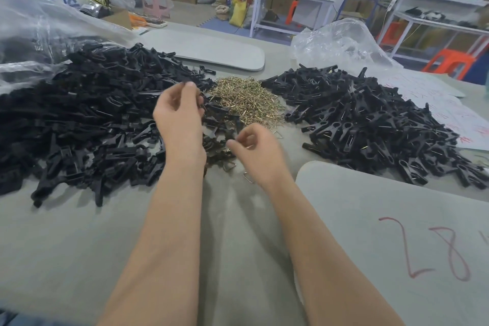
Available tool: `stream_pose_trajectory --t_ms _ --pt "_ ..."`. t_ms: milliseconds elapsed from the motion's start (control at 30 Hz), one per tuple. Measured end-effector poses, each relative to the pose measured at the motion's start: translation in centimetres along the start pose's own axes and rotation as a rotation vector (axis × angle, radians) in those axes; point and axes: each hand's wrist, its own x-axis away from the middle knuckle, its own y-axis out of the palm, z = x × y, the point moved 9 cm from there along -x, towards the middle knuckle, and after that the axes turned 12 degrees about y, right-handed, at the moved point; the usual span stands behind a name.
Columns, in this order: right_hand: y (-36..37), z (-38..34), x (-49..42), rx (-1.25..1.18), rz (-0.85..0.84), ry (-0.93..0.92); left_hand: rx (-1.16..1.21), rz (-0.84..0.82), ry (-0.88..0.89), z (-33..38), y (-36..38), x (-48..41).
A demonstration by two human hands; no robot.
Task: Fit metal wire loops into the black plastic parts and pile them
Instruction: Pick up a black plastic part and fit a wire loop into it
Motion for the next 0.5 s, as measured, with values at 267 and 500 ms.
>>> stream_pose_trajectory --t_ms 267,500 --pt "3.2 -1.6 1.1 -0.132 -0.168 -0.070 -0.011 0.154 0.028 0.2 -1.9 -0.7" --pt "0.2 -0.1 -0.1 -0.043 0.033 -0.037 -0.876 -0.014 0.091 0.2 -2.3 -1.0"
